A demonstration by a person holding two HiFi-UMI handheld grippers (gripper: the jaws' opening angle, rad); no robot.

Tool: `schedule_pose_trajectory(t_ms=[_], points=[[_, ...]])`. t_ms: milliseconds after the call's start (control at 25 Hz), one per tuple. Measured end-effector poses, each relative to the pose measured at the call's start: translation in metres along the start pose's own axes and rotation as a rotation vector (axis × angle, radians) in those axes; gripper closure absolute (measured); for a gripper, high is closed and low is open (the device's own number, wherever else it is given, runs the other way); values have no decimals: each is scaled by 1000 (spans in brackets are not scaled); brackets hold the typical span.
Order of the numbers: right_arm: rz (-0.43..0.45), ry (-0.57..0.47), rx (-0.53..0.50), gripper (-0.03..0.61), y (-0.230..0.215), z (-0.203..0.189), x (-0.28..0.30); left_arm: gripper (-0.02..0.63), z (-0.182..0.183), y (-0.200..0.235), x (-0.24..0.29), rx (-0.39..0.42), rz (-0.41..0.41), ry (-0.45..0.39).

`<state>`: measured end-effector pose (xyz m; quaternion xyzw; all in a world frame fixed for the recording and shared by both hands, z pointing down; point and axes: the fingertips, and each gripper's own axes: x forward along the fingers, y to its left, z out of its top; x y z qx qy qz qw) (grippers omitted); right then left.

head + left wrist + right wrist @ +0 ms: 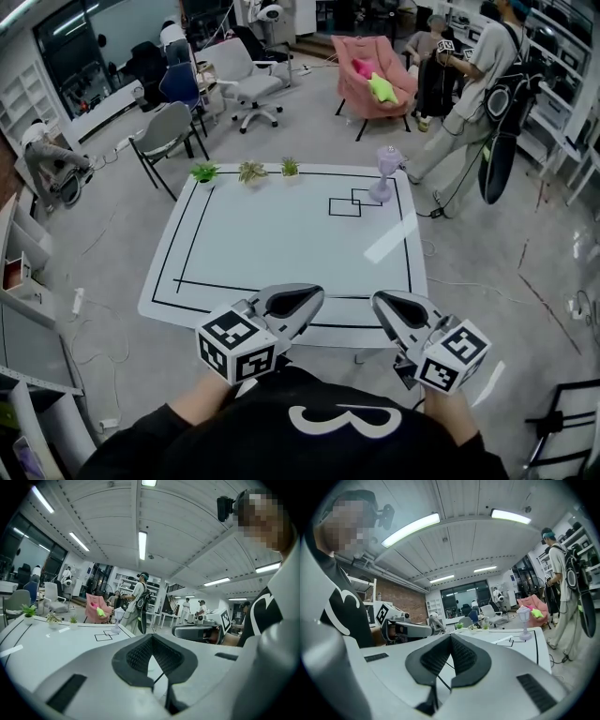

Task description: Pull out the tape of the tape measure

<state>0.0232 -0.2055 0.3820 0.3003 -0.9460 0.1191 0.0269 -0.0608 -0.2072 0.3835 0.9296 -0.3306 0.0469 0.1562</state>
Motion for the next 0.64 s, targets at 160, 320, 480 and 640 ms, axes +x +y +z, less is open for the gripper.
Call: schedule_pose_trajectory(t_ms=[160,320,480,640], points=[[-12,4,4,575,-9,-2,5,606,-2,10,3,-5,16,4],[-19,22,-5,575,-17,-8,9,606,-8,22,6,-23,32,8],[-21,35,2,575,-21,-14,12,606,-14,29,8,-34,41,17],[-20,47,-1,575,-25,-19,17,606,-19,35,8,-40,47,23]])
